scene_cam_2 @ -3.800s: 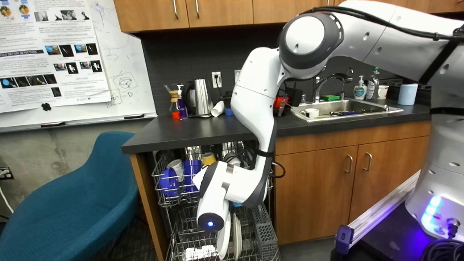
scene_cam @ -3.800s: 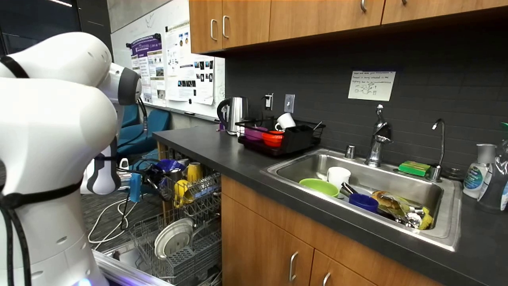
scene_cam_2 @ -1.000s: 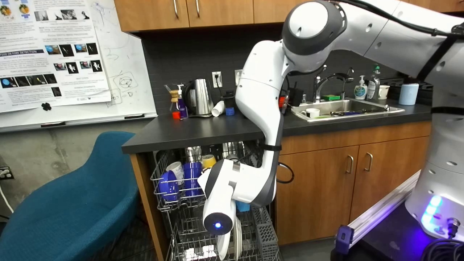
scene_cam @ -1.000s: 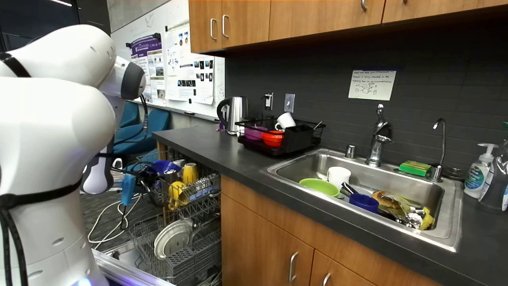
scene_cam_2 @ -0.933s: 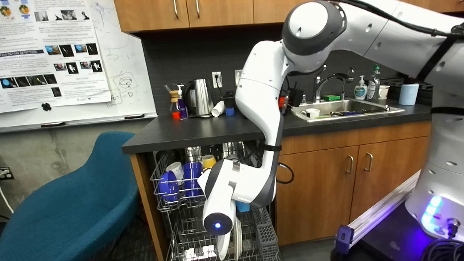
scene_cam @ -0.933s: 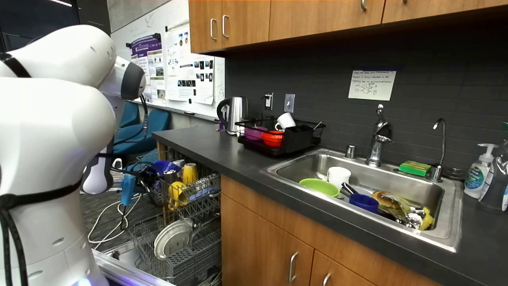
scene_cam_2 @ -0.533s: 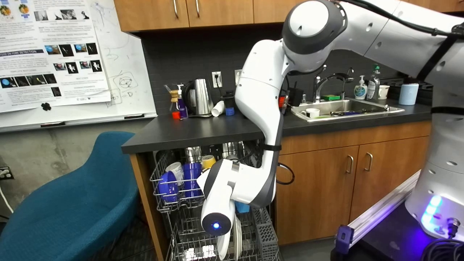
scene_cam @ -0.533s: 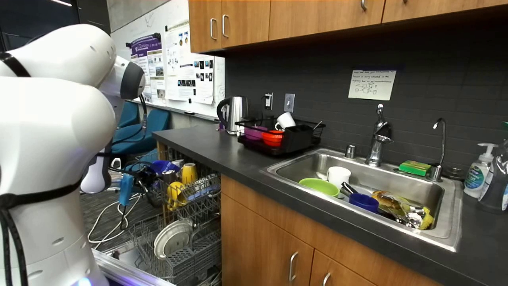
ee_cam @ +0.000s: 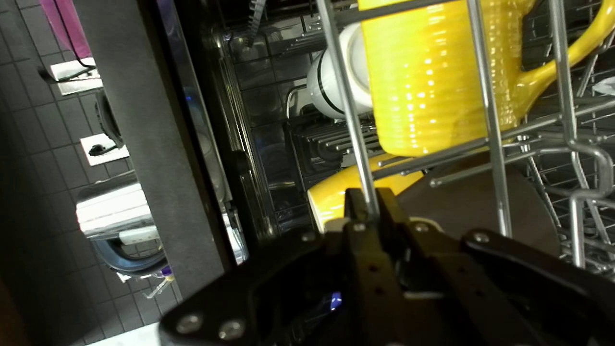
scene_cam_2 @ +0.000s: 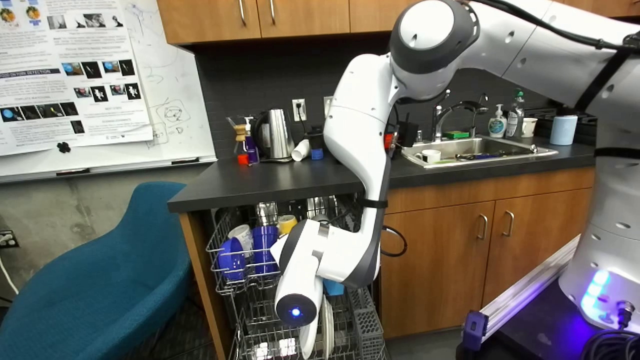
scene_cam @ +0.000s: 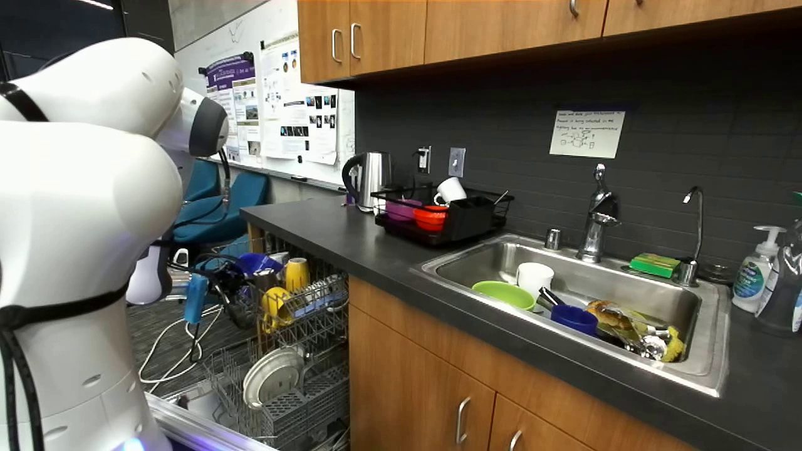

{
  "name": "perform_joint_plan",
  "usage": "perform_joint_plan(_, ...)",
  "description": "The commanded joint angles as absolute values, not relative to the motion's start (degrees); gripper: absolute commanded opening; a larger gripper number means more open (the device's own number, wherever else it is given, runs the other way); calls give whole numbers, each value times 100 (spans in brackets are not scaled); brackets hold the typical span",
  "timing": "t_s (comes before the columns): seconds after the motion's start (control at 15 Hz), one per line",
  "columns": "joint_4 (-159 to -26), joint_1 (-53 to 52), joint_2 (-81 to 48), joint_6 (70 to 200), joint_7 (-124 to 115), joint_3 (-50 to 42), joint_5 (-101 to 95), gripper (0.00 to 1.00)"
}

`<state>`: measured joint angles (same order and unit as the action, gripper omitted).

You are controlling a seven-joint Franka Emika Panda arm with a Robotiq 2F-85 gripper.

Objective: Pull the top rack of the dishwasher out

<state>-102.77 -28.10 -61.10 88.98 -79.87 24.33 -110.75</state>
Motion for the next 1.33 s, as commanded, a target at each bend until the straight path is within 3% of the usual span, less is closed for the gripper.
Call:
perform_joint_plan(0.0, -10918, -2721, -6162, 9022, -8756, 2740, -10548, 2)
perform_joint_plan(1.27, -11226, -2755, -6055, 9093, -8891, 2931, -10513, 2)
